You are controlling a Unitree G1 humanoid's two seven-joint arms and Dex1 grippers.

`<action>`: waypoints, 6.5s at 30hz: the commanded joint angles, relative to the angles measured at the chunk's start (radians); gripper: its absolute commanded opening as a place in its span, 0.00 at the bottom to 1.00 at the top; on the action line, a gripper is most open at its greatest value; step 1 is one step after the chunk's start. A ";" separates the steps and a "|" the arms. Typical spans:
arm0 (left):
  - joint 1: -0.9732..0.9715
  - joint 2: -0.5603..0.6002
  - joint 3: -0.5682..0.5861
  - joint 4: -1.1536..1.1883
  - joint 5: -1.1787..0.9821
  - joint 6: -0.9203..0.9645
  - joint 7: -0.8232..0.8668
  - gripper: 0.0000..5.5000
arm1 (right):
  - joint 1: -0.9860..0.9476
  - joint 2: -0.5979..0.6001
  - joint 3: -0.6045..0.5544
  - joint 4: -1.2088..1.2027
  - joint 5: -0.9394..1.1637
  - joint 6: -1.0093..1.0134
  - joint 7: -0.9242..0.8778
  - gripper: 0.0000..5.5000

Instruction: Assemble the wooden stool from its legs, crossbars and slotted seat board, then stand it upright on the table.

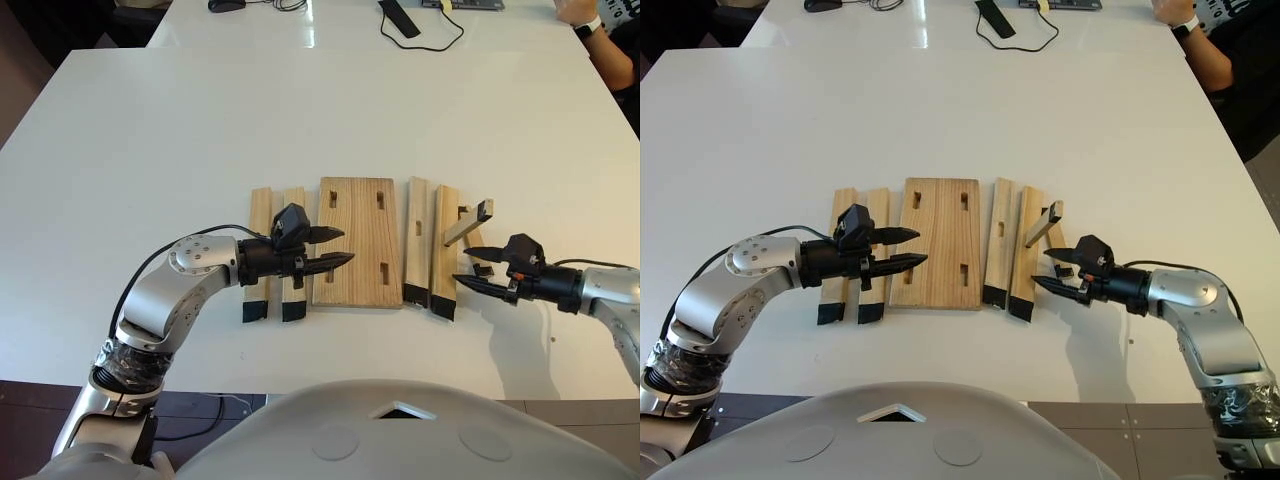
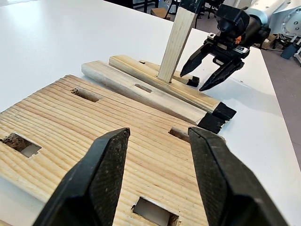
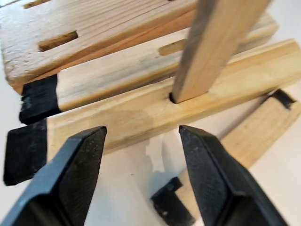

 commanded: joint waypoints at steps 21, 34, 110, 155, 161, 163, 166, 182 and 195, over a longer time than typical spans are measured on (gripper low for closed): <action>0.076 -0.047 -0.015 -0.037 0.044 -0.014 0.097 0.42 | 0.161 0.076 0.068 -0.359 0.092 0.292 -0.203 0.61; 0.104 -0.064 -0.018 -0.046 0.049 -0.021 0.124 0.42 | 0.123 -0.041 -0.002 -0.190 -0.027 0.093 -0.104 0.61; -0.271 -0.150 0.324 -0.014 -0.731 0.318 0.084 0.60 | -0.246 0.172 -0.114 -0.518 0.795 0.494 -0.275 0.38; -0.092 0.325 0.316 0.076 -0.227 -0.058 -0.475 0.38 | -0.014 0.157 -0.159 -0.308 0.496 0.370 -0.174 0.53; -0.084 0.292 0.230 0.119 -0.118 -0.149 -0.496 0.38 | -0.019 0.174 -0.140 -0.305 0.461 0.357 -0.175 0.53; -0.082 0.279 0.210 0.122 -0.104 -0.162 -0.493 0.38 | -0.019 0.175 -0.138 -0.304 0.454 0.356 -0.174 0.53; -0.078 0.268 0.190 0.130 -0.084 -0.187 -0.491 0.38 | -0.016 0.178 -0.131 -0.308 0.442 0.355 -0.172 0.53; -0.035 0.287 0.046 0.162 0.137 -0.390 -0.478 0.38 | -0.024 0.200 -0.107 -0.306 0.413 0.350 -0.181 0.53; -0.042 0.274 -0.056 0.198 0.152 -0.225 -0.343 0.38 | 0.002 0.228 -0.073 -0.331 0.400 0.346 -0.204 0.53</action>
